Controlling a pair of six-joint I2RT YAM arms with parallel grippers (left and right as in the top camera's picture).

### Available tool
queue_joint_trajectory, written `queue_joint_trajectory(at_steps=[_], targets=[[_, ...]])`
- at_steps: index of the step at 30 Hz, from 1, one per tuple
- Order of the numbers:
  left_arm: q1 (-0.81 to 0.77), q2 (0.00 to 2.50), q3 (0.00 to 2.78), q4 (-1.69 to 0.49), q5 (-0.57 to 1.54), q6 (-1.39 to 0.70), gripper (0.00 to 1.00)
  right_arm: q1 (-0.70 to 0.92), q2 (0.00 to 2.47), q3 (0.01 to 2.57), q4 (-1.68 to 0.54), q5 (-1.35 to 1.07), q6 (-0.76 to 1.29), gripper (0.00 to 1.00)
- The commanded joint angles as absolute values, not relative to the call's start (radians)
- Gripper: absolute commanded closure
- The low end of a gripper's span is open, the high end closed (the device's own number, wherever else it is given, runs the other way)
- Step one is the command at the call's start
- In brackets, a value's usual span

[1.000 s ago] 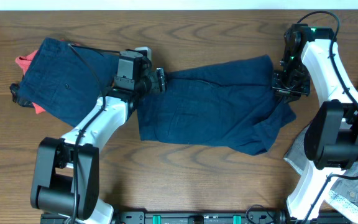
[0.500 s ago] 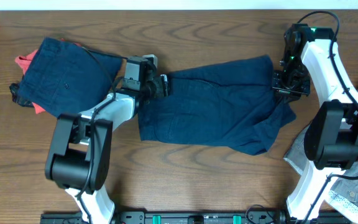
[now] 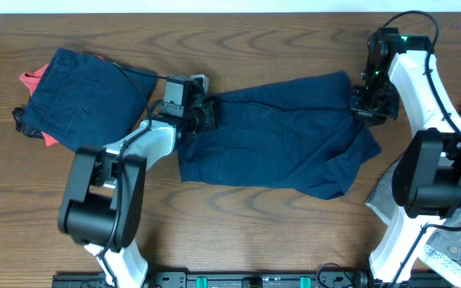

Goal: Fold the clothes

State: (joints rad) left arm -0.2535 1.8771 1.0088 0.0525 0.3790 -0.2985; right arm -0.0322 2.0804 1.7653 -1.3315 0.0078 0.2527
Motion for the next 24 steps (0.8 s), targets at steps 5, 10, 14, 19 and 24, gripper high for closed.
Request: queue_joint_trajectory(at_steps=[5, 10, 14, 19, 24], targets=[[-0.254, 1.705, 1.014, -0.096, 0.385, -0.313, 0.94, -0.091, 2.072, 1.767, -1.111, -0.066, 0.251, 0.55], [-0.254, 1.644, 1.014, -0.157, 0.385, -0.313, 0.94, -0.088, 2.081, 1.766, -1.009, -0.098, 0.227, 0.43], [-0.254, 1.625, 1.014, -0.171, 0.385, -0.313, 0.94, -0.078, 2.115, 1.766, -0.988, -0.096, 0.219, 0.42], [-0.254, 1.623, 1.014, -0.179, 0.385, -0.316, 0.94, -0.078, 2.194, 1.766, -0.973, -0.093, 0.219, 0.43], [-0.254, 1.623, 1.014, -0.179, 0.384, -0.316, 0.94, -0.078, 2.262, 1.766, -0.925, -0.095, 0.220, 0.43]])
